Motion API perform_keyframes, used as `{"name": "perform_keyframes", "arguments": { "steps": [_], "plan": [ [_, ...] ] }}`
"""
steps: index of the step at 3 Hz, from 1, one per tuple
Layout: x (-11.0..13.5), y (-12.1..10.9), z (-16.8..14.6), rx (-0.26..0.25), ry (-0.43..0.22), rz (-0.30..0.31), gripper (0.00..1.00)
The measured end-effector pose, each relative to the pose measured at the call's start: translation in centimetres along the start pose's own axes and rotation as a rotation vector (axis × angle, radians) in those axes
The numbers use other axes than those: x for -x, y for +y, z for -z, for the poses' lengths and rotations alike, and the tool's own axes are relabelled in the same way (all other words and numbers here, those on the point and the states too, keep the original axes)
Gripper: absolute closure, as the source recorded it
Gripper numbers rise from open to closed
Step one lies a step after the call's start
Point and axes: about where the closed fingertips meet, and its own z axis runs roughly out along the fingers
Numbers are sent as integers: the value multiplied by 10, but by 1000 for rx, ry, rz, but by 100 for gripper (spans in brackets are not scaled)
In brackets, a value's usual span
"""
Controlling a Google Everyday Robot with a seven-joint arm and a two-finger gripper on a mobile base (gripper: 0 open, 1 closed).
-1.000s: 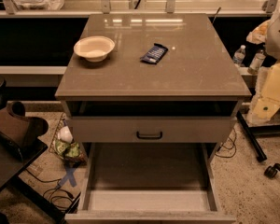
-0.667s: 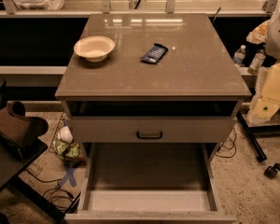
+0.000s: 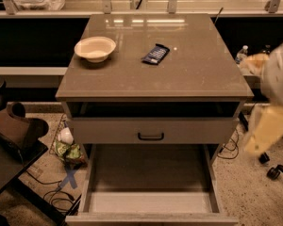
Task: Close middle drawer
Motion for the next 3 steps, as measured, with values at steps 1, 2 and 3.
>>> {"name": "perform_keyframes", "arguments": {
  "steps": [1,2,3],
  "plan": [
    [-19,58,-51,-16,-143,-3,0],
    [-43,97,-114,-10,-208,-10,0],
    [-75,120,-198,-25,-230,-6,0]
  ]
}}
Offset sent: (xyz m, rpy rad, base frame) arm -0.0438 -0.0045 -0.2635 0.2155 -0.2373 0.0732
